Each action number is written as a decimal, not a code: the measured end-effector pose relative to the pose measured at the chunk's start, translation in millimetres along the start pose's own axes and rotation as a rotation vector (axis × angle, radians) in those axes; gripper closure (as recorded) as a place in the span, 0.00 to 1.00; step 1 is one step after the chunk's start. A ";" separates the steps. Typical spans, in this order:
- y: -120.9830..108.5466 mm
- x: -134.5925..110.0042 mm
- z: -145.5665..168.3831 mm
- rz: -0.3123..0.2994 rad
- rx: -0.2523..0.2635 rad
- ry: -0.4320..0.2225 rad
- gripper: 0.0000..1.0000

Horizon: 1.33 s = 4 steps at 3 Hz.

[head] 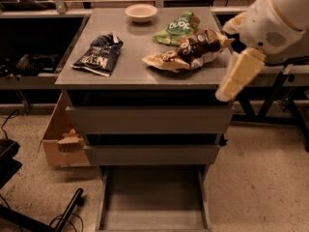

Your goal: Place blue chip bag into bottom drawer

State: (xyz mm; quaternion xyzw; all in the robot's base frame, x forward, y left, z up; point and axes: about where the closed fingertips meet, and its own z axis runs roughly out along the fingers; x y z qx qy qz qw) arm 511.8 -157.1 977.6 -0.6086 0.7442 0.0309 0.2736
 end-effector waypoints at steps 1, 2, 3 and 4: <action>-52.8 -60.6 22.8 -0.004 0.032 -0.251 0.00; -99.6 -137.4 35.2 -0.042 0.037 -0.490 0.00; -98.2 -136.9 36.3 -0.043 0.035 -0.486 0.00; -110.1 -155.1 69.3 -0.039 0.008 -0.489 0.00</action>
Offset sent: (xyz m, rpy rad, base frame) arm 0.1654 0.1644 0.0903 0.6104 -0.2375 0.2572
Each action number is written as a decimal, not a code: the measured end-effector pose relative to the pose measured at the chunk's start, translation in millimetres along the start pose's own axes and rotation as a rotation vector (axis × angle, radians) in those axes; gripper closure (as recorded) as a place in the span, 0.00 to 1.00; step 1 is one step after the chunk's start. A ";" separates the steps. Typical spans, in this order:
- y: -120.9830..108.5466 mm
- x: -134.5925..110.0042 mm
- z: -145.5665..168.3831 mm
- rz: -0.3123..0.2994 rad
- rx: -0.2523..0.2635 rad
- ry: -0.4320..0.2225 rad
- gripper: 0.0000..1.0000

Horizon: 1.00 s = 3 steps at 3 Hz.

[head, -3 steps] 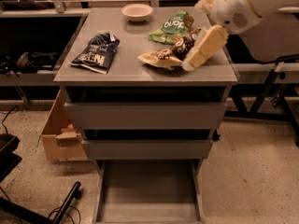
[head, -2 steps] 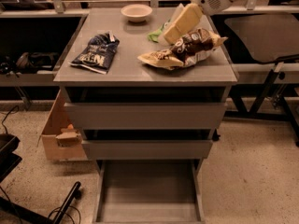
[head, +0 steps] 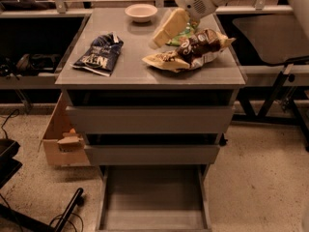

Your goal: Place blue chip bag into bottom drawer

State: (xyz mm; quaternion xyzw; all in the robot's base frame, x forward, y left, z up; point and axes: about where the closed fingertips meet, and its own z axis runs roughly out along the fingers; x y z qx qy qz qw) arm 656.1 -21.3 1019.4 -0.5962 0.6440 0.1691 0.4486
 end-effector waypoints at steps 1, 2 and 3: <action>-33.2 9.1 76.6 0.052 -0.014 0.025 0.00; -50.8 20.6 137.7 0.119 -0.033 0.054 0.00; -54.1 26.2 188.1 0.172 -0.065 0.060 0.00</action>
Offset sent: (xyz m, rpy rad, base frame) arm 0.1609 0.1209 -0.1138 -0.0121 0.2100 -0.1063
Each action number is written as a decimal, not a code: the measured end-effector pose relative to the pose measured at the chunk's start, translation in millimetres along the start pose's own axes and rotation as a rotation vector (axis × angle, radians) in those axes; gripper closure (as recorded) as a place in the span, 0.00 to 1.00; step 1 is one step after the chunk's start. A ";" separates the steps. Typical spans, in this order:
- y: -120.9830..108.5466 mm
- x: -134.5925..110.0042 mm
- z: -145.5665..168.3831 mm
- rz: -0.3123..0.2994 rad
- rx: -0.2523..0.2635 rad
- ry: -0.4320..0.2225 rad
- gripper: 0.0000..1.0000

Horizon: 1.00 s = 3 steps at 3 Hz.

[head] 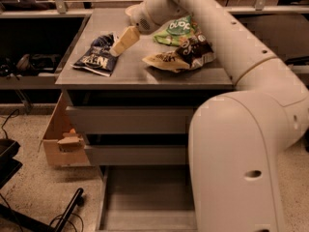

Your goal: Place blue chip bag into bottom drawer

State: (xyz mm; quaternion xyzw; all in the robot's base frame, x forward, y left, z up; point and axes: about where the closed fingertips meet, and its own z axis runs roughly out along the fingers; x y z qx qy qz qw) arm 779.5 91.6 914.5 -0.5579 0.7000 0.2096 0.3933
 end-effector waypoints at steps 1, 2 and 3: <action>7.8 -3.8 30.1 0.021 -0.023 0.017 0.00; 26.3 -4.8 72.7 0.037 -0.066 0.058 0.02; 34.5 1.4 95.0 0.051 -0.083 0.086 0.25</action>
Offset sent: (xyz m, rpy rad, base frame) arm -0.0057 0.0880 -0.0516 -0.0545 0.1070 0.0333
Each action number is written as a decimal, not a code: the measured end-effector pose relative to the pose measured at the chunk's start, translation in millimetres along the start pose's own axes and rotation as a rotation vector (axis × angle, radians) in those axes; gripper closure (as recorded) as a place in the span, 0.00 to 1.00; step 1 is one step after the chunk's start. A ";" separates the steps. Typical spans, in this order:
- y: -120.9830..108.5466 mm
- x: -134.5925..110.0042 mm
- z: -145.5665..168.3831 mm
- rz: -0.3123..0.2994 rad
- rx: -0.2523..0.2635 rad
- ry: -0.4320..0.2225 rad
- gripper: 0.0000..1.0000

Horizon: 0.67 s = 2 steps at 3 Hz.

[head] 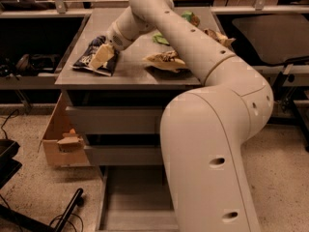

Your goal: Place blue chip bag into bottom drawer

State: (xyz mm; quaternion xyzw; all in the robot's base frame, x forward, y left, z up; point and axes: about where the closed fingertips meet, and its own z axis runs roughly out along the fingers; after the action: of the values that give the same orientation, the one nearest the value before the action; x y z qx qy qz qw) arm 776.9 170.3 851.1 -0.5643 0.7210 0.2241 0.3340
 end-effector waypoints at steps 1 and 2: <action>0.4 0.1 1.0 0.001 -0.001 0.001 0.48; 0.4 0.1 1.0 0.001 -0.001 0.001 0.71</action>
Offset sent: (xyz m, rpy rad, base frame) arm -0.0002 0.0007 -0.0007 -0.0007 0.0014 0.0003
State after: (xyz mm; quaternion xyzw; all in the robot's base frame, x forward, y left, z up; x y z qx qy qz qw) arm 776.7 171.1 850.3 -0.5644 0.7212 0.2243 0.3332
